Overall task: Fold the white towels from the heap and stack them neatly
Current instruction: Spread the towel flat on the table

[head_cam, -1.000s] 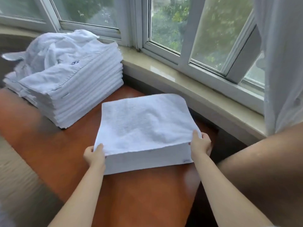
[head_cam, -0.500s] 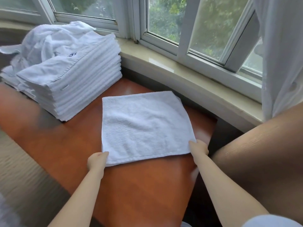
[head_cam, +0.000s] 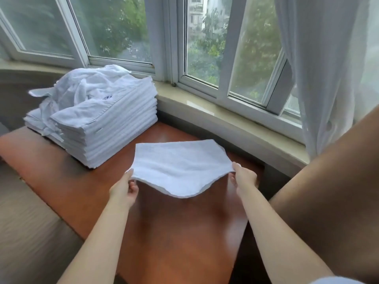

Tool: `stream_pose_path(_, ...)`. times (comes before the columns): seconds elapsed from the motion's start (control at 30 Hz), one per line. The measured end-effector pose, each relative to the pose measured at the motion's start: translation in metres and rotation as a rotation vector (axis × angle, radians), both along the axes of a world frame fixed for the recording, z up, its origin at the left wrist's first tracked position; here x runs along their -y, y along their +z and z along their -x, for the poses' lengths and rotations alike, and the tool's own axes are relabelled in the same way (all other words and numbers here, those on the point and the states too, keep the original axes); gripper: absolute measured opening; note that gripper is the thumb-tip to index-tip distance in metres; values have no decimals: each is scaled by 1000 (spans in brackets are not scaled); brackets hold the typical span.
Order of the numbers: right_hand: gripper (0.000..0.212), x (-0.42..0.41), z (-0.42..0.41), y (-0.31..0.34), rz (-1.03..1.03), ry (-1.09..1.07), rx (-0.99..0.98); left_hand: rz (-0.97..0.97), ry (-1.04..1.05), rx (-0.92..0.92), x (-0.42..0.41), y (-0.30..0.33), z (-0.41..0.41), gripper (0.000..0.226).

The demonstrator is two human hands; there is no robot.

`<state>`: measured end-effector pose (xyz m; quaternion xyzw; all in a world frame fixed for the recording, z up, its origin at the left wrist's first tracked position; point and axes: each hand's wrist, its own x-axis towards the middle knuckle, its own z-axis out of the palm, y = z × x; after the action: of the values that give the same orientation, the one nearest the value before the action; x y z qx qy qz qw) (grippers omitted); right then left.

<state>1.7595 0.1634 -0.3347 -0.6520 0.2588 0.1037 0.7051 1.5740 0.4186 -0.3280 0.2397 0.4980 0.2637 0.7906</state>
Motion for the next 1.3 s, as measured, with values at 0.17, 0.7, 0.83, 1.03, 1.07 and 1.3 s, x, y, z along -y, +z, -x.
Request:
stream_pose_path(0.17, 15, -10, 11, 106, -499, -125, 289, -127, 205, 431, -4, 110, 1, 18)
stream_pose_path(0.7, 15, -16, 22, 149, -584, -107, 385, -248, 193, 522, -11, 147, 14, 18)
stream_pose_path(0.83, 9, -8, 9, 154, -660, -143, 430, -418, 150, 712, -9, 168, 20, 21)
stream_pose_path(1.03, 21, -4, 23, 89, -265, -193, 357, -328, 448, 190, 1, 106, 29, 17)
stream_pose_path(1.07, 23, 1, 28, 65, -157, -167, 272, -316, 450, 39, 6, 81, 35, 17)
stream_pose_path(1.3, 34, 42, 85, -69, 7, -74, -288, 15, 338, -419, 46, -75, 103, 22)
